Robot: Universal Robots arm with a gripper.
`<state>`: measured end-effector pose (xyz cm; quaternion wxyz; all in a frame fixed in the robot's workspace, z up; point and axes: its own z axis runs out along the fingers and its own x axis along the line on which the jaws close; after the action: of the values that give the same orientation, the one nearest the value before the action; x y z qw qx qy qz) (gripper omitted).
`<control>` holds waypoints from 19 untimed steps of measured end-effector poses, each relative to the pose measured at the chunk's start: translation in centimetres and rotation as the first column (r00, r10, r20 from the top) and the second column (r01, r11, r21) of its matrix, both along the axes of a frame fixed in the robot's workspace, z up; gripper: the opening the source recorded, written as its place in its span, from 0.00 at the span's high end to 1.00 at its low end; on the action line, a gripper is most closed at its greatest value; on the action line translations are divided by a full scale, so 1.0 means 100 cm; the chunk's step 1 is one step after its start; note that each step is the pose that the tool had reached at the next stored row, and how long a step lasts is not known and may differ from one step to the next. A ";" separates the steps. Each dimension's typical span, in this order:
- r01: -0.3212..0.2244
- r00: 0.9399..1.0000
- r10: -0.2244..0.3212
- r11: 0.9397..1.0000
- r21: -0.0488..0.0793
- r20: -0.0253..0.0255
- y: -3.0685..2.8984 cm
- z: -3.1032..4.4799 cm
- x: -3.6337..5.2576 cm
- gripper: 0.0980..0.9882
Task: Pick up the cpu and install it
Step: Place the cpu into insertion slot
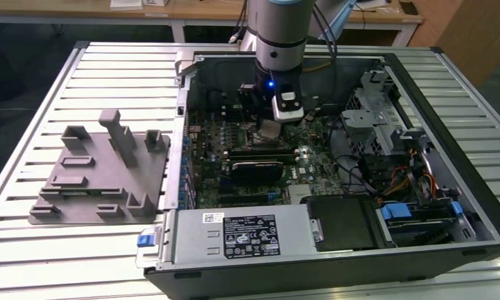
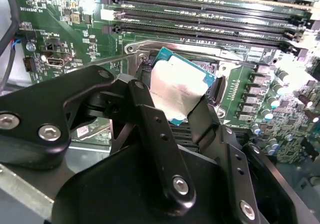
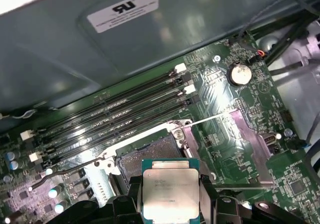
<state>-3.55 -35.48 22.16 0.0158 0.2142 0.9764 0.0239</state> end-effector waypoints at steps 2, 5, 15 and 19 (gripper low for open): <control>0.014 1.000 -0.014 1.000 0.000 0.000 0.0000 0.0000 0.0000 0.50; 0.036 0.999 -0.036 0.999 0.000 0.000 0.0000 0.0000 0.0000 0.50; 0.109 0.994 -0.109 0.994 0.000 0.000 0.0000 0.0000 0.0000 0.50; 0.139 0.990 -0.139 0.990 0.000 0.000 0.0000 0.0000 0.0000 0.50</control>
<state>-3.55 -35.48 22.16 0.0174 0.2817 0.9591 0.0227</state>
